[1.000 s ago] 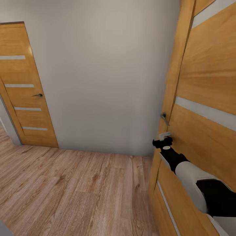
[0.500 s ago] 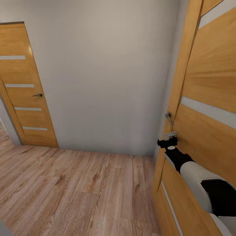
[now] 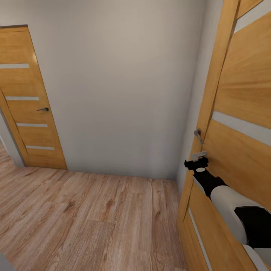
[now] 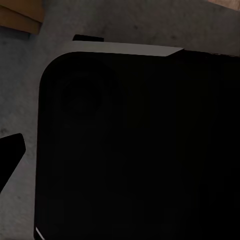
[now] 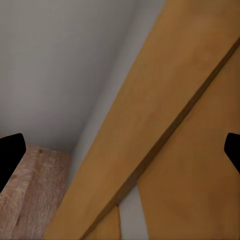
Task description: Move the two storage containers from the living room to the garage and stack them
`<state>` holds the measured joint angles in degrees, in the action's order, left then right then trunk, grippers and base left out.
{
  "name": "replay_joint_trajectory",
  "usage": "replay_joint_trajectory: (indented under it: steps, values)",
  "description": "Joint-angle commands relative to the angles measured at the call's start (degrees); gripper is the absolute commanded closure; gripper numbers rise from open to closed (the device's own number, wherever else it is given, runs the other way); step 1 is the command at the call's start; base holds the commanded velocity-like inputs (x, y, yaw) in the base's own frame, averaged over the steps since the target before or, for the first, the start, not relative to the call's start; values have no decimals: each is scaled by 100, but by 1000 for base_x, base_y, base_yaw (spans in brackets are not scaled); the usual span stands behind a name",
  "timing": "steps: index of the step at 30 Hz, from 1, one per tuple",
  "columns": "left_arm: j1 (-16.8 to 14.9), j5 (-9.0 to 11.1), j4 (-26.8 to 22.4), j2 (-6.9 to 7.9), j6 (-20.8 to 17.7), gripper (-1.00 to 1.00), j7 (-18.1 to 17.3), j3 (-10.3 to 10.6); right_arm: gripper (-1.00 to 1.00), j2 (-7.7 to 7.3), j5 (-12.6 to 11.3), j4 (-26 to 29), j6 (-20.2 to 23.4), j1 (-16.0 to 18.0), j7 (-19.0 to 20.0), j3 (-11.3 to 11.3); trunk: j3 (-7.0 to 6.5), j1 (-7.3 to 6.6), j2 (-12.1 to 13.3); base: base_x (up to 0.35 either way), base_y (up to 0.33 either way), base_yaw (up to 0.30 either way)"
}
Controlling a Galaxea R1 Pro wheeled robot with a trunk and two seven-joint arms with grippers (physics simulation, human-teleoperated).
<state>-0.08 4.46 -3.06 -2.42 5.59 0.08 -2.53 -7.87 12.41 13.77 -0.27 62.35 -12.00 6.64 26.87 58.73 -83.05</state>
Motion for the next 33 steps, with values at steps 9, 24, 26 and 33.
replay_joint_trajectory:
  steps: [9,24,26,33]
  values:
    - [-1,43,-1,-4,12,-100,1,-20,-100,-20,-2,-10,-2,5,-36,54,5,0,-3,0,0,0]
    - [-1,41,-1,-4,12,-100,1,-20,-100,-402,-10,-14,-61,5,-31,51,5,0,-3,0,0,0]
    - [-1,39,-1,-4,12,-100,1,-20,-100,-405,-10,-15,-61,5,-31,50,5,0,-3,0,0,0]
    - [-1,40,-1,-4,12,-100,1,-20,-100,-458,-11,-22,-61,5,-32,53,5,0,-3,0,0,0]
